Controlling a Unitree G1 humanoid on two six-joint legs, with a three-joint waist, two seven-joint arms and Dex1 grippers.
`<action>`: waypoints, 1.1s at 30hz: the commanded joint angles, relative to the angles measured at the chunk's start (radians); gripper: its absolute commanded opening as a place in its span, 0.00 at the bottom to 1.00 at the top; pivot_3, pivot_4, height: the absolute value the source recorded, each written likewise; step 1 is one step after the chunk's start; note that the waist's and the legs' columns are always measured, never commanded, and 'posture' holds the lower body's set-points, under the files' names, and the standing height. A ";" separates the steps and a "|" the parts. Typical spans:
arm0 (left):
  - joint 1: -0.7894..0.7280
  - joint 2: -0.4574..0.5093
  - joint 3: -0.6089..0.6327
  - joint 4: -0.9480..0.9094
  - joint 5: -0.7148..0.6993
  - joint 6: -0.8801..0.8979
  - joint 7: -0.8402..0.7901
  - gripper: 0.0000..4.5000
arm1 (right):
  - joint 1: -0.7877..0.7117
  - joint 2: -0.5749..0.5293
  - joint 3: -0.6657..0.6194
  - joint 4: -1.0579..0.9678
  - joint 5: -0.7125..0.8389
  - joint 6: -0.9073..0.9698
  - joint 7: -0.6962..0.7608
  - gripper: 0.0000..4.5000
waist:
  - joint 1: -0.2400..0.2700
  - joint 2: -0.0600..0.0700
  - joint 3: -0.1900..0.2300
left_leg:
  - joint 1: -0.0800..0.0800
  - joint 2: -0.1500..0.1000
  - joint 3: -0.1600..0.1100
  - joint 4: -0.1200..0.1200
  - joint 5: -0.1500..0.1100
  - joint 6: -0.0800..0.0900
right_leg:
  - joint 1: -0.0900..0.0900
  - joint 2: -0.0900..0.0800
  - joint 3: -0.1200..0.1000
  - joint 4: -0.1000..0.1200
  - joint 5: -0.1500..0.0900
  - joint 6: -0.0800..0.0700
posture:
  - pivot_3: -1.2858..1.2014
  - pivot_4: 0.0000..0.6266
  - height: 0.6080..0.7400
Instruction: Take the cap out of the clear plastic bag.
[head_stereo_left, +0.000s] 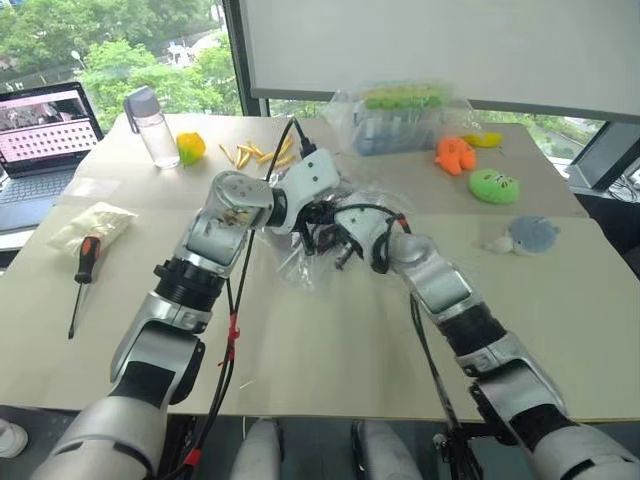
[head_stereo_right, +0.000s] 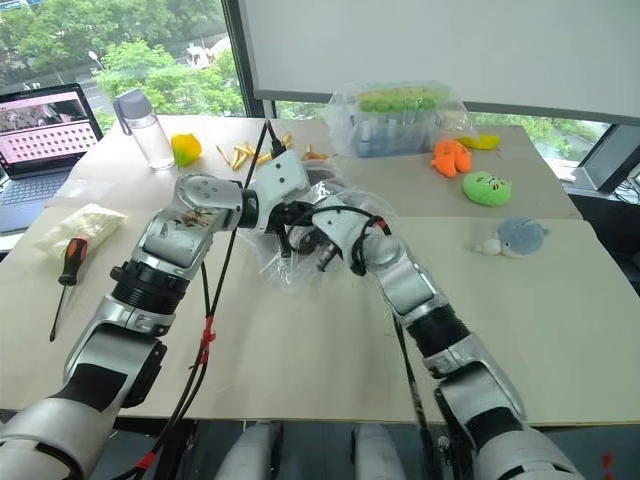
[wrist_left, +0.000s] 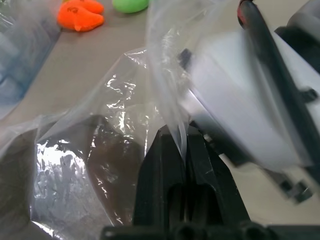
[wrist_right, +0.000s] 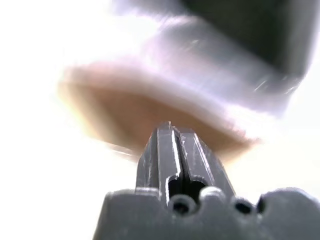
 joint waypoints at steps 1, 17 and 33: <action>-0.021 -0.014 0.016 -0.027 -0.014 -0.026 0.014 0.01 | 0.049 -0.156 0.039 -0.233 -0.031 0.152 0.144 0.00 | -0.002 0.000 0.000 | 0.000 -0.001 0.000 0.000 0.000 0.000 | 0.000 -0.001 0.000 0.000 0.000 0.001 | 0.52 0.24 1.00; 0.005 -0.025 0.010 -0.060 -0.018 -0.012 0.022 0.01 | 0.257 -0.114 -0.498 -0.669 0.360 0.421 0.311 0.00 | -0.007 -0.001 0.000 | 0.000 -0.002 0.000 0.003 0.000 0.000 | 0.001 -0.003 0.000 0.000 0.001 0.003 | 0.52 0.24 1.00; -0.024 -0.105 0.033 0.008 -0.040 -0.012 0.070 0.01 | -0.086 0.228 -0.165 0.226 0.091 -0.132 0.038 0.00 | -0.006 -0.001 0.000 | 0.001 -0.001 0.000 0.002 0.000 0.000 | 0.001 -0.002 0.000 0.000 0.002 0.003 | 0.52 0.24 1.00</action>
